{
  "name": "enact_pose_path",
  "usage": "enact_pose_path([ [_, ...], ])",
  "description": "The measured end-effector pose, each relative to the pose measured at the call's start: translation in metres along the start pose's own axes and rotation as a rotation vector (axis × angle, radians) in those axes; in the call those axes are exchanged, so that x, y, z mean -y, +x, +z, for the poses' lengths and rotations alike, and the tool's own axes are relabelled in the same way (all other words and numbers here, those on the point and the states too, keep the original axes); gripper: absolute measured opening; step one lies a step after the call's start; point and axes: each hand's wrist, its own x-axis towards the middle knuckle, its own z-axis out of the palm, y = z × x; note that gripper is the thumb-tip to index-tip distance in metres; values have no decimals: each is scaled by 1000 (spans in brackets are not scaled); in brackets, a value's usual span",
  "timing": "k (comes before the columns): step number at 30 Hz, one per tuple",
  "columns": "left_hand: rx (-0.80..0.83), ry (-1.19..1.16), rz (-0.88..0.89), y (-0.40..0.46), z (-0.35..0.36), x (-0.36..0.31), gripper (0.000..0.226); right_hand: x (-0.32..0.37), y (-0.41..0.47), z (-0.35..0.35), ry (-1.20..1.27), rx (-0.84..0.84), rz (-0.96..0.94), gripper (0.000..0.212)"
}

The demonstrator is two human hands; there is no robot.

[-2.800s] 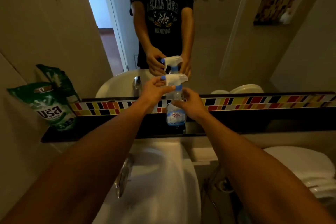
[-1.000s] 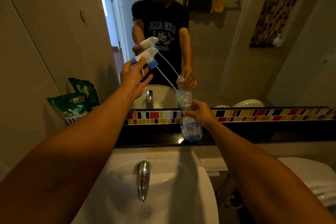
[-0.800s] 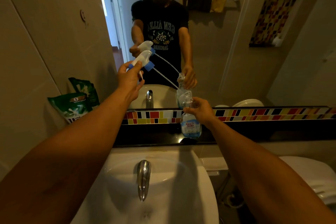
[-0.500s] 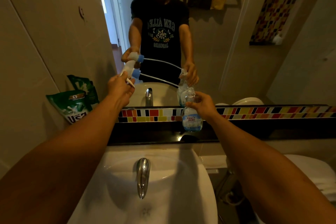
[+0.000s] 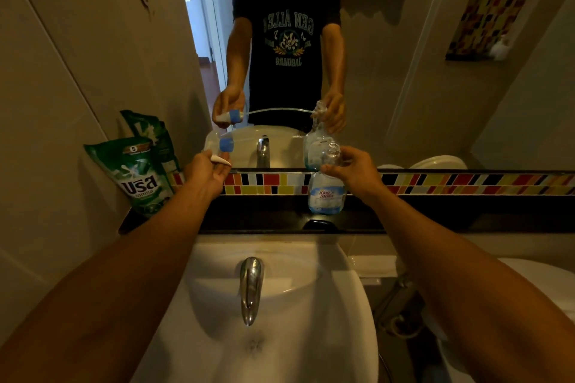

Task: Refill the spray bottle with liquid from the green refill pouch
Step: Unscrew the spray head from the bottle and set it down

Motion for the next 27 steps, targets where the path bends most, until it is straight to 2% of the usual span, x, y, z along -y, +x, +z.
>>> enact_pose_path([
  [5,-41,101,-32,13,-21,31,40,-3,1,13,-16,2,-6,34],
  [12,-153,539,-77,35,-42,72,40,-7,12,35,-33,46,-11,36],
  [16,-215,715,-59,55,-51,86,27,-11,19,43,-24,55,-14,31],
  [27,-198,946,-16,85,-68,106,18,-24,33,58,-45,59,-19,39],
])
